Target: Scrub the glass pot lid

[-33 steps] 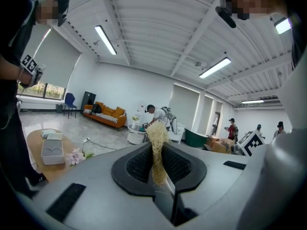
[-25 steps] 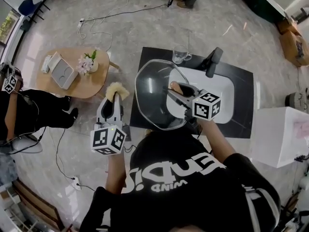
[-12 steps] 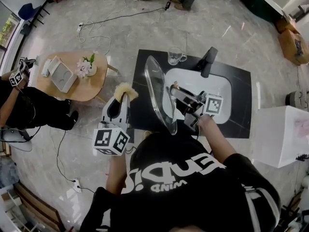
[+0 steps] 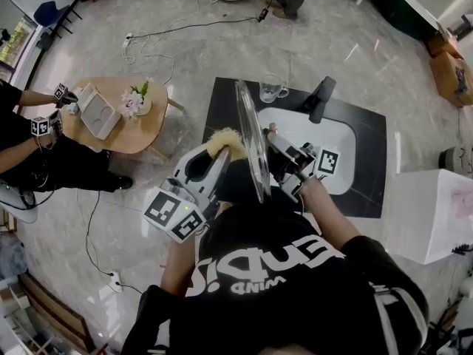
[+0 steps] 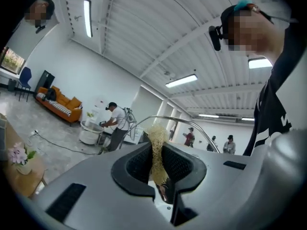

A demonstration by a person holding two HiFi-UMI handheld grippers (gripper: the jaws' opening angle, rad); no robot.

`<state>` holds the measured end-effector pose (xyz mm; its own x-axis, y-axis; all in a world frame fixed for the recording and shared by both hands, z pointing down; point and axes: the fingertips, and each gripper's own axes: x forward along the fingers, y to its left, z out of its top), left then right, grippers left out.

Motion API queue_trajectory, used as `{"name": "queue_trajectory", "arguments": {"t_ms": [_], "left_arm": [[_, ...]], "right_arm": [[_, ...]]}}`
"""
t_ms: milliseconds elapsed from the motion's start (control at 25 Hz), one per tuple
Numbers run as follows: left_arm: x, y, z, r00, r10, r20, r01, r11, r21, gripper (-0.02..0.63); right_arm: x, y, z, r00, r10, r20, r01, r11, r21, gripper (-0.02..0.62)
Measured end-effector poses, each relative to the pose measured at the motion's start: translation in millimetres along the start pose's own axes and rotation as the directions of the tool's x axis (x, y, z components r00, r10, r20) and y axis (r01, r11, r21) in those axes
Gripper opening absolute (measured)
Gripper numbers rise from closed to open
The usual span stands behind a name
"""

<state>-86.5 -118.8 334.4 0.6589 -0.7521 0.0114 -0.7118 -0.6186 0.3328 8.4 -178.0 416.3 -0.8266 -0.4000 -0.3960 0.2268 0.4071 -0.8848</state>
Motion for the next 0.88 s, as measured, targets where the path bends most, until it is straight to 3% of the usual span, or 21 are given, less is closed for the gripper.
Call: {"name": "queue_trajectory", "arguments": {"t_ms": [160,320,680,880], "left_arm": [[9,-13,8,0.996,-0.092,-0.002,0.092,0.996,-0.020,0.055],[20,-25,10,0.988,-0.157,-0.009,0.157,0.987,-0.032,0.055],[30,-18,6,0.989,-0.149,-0.024,0.147,0.988,-0.051,0.055],[36,-8,9,0.994,-0.108,-0.006,0.107,0.992,-0.060,0.055]], "right_arm": [[5,-2,1,0.999,0.043,0.010,-0.044,0.997,0.056,0.173],[8,-6,-4,0.999,0.028,-0.023,-0.027,0.998,0.053,0.173],[5,-10,-13,0.998,0.016,-0.060,-0.013,0.998,0.054,0.172],[5,-6,-17,0.997,0.036,-0.066,-0.032,0.997,0.064,0.172]]}}
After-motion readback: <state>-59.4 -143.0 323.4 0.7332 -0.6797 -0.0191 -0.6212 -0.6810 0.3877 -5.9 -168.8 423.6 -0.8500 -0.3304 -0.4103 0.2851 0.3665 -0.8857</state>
